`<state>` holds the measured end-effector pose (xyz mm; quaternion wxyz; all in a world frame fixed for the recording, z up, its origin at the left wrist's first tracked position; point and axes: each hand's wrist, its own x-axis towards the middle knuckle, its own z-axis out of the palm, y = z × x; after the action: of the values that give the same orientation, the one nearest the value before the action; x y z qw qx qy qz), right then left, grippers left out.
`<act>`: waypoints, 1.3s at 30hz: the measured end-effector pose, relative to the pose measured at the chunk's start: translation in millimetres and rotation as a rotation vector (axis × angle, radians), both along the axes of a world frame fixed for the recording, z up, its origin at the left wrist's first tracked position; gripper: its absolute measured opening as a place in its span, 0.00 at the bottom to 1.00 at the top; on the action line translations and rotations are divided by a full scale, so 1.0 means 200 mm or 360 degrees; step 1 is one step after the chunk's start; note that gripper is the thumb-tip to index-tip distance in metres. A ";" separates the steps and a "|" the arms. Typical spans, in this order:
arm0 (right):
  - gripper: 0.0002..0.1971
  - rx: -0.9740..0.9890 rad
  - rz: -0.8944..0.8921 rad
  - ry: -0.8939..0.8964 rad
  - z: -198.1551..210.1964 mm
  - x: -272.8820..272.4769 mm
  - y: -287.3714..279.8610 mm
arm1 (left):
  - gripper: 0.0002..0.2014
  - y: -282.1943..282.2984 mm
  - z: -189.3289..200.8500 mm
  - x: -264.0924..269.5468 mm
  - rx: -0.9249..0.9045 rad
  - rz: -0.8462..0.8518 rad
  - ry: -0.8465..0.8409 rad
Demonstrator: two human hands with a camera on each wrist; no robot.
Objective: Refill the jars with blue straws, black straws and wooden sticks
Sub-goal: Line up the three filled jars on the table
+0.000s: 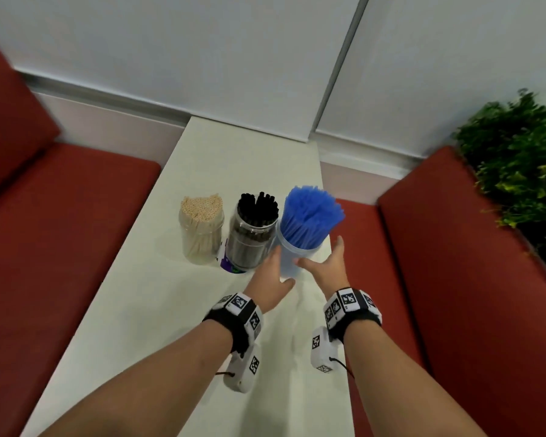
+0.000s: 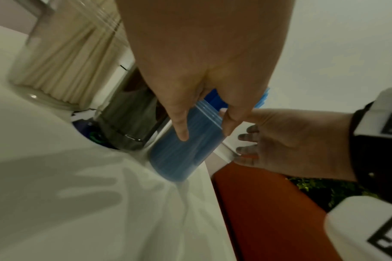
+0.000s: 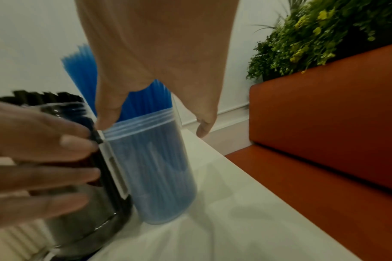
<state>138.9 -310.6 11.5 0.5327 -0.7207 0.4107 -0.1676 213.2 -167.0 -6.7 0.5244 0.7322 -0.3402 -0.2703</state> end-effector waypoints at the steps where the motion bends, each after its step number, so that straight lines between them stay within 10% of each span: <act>1: 0.63 0.0002 0.0067 -0.0074 -0.01 0.02 -0.04 | 0.43 -0.05 0.00 0.00 -0.0062 0.0050 0.0039; 12: 0.57 0.0068 0.0405 -0.0384 -0.17 0.12 -0.34 | 0.39 -0.33 -0.06 -0.03 -0.0230 0.0426 0.0223; 20: 0.55 0.0277 0.0679 -0.0698 -0.13 -0.01 -0.37 | 0.69 -0.37 0.08 0.02 -0.0333 0.0261 0.0327; 29: 0.45 0.0160 0.0323 -0.0887 0.05 -0.06 -0.39 | 0.36 -0.40 0.24 0.07 -0.0622 0.0528 0.0157; 34: 0.72 0.0267 0.0616 -0.0449 -0.05 -0.19 -0.39 | 0.58 -0.29 0.17 0.05 -0.0388 0.0331 0.0377; 39: 0.50 0.0276 0.0516 -0.0572 -0.04 -0.03 -0.26 | 0.42 -0.43 0.22 -0.05 -0.0423 0.0453 0.0521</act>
<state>132.0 -363.3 4.4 0.6769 -0.6874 0.2014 -0.1694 202.8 -252.9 37.7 0.6969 0.6439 -0.1768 -0.2616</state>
